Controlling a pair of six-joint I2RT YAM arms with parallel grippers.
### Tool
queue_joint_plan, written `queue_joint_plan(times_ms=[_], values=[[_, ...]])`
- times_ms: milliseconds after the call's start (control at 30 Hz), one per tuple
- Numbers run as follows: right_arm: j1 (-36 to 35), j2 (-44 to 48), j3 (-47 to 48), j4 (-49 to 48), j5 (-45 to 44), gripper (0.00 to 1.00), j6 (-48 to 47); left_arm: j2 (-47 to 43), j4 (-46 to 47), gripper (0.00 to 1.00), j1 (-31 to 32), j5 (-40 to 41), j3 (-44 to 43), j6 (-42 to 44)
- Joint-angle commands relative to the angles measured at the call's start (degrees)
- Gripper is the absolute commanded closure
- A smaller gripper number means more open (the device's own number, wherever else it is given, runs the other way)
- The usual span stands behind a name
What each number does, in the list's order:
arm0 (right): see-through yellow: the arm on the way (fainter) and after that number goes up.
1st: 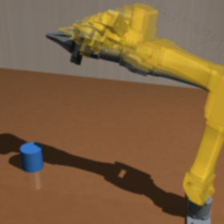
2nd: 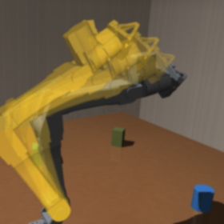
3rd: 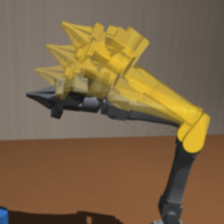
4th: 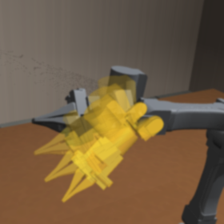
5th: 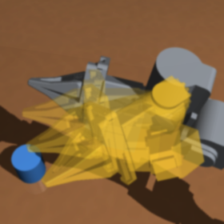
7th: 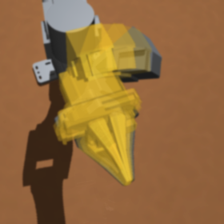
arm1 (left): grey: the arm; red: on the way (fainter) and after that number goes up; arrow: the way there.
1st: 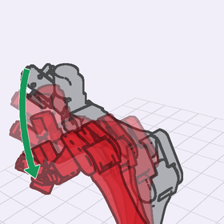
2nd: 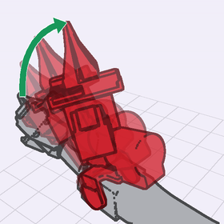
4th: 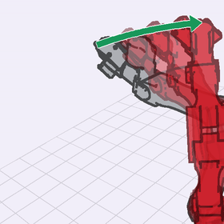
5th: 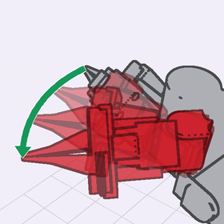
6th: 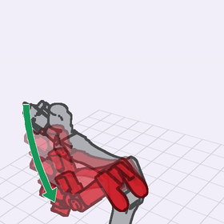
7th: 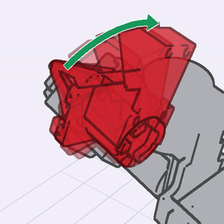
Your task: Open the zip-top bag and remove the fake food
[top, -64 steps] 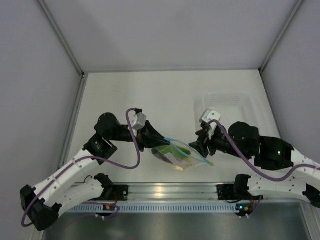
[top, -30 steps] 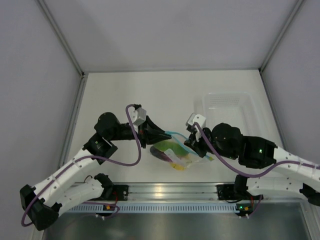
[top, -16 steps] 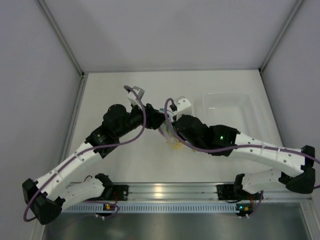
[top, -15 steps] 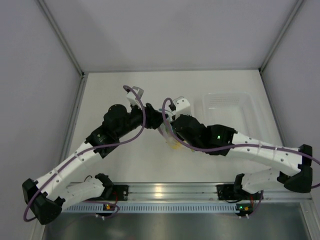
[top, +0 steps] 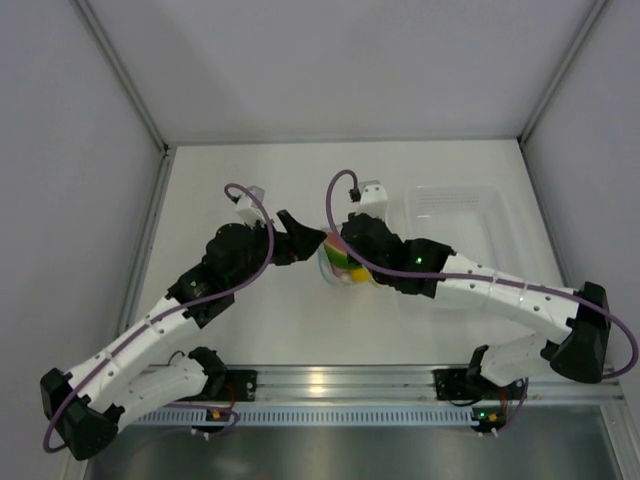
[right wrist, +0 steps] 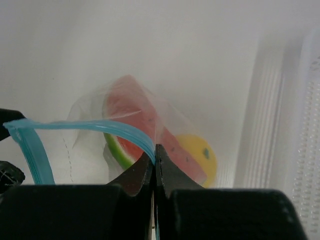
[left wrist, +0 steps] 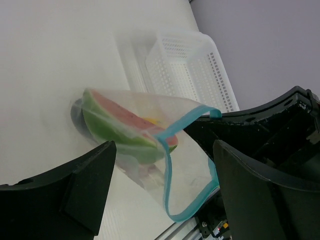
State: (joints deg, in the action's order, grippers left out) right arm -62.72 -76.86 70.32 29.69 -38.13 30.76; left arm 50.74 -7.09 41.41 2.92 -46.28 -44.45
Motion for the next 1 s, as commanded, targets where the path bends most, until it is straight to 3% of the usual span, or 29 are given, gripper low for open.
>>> queue_joint_plan(times_ms=[0,67,233,333,467,633,667,733,767,967], values=[[2.0,0.8,-0.1,-6.5,2.5,1.00,3.5,0.1,1.0,0.16,0.3,1.1,1.4,-4.0],[2.4,-0.3,0.3,-6.3,2.4,1.00,4.3,0.8,1.1,0.16,1.3,1.9,1.4,-4.4],[4.4,-2.0,0.4,-8.3,2.5,1.00,7.2,1.6,1.0,0.15,7.1,13.1,2.8,-6.2],[4.4,-1.9,0.3,-9.6,3.5,1.00,7.7,3.3,0.9,0.22,8.3,16.6,3.9,-6.4],[4.4,-1.3,0.3,-9.6,2.8,1.00,8.3,6.4,0.9,0.47,8.3,18.0,3.4,-5.9],[5.0,-0.9,-0.1,-9.8,2.0,1.00,9.1,10.2,0.9,0.46,8.3,18.3,3.4,-6.4],[5.1,-0.9,-0.3,-10.0,2.2,1.00,9.1,10.7,0.9,0.53,8.3,18.4,3.4,-6.2],[5.4,-0.8,-0.9,-10.1,2.7,1.00,9.3,11.2,0.9,0.79,8.3,19.3,3.2,-5.1],[6.3,-0.6,-2.0,-10.2,4.4,1.00,9.4,11.1,0.3,1.00,8.3,21.1,3.0,-4.6],[9.5,3.3,-10.6,-13.5,10.6,1.00,10.5,9.7,-12.4,1.00,8.2,29.7,-6.7,4.7]])
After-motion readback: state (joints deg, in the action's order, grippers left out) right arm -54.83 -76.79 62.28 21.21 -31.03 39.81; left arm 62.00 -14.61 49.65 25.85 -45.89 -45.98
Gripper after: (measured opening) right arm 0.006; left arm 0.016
